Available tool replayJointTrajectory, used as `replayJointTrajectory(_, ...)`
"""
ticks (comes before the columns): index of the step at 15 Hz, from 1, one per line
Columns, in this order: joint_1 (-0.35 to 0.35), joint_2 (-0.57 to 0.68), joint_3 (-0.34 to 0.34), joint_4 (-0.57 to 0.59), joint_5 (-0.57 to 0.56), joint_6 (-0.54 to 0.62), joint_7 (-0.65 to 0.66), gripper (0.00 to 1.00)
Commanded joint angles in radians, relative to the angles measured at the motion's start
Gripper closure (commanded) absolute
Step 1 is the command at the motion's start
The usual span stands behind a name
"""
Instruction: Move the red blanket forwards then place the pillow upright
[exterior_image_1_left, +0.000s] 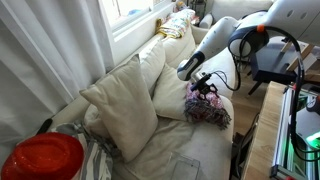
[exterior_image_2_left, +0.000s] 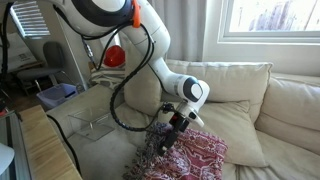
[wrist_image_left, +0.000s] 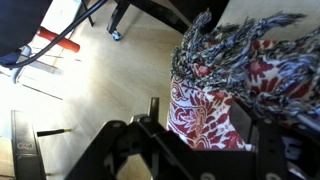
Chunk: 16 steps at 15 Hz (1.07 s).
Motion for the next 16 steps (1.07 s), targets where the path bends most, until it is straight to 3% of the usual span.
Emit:
replayJointTrajectory(1,0.012,-0.101,0.001,-0.098,0.000,0.033,-0.018,0.00)
replayJointTrajectory(5,0.059,-0.242,-0.022,-0.238,-0.014,0.100,0.017,0.00)
replayJointTrajectory(10,0.087,-0.383,0.048,-0.381,0.040,0.351,-0.042,0.00)
replayJointTrajectory(13,0.070,-0.385,0.118,-0.376,0.099,0.446,-0.117,0.00)
replayJointTrajectory(14,0.096,-0.358,0.075,-0.322,0.072,0.374,-0.057,0.00)
replayJointTrajectory(16,0.099,-0.364,0.095,-0.329,0.088,0.406,-0.082,0.00)
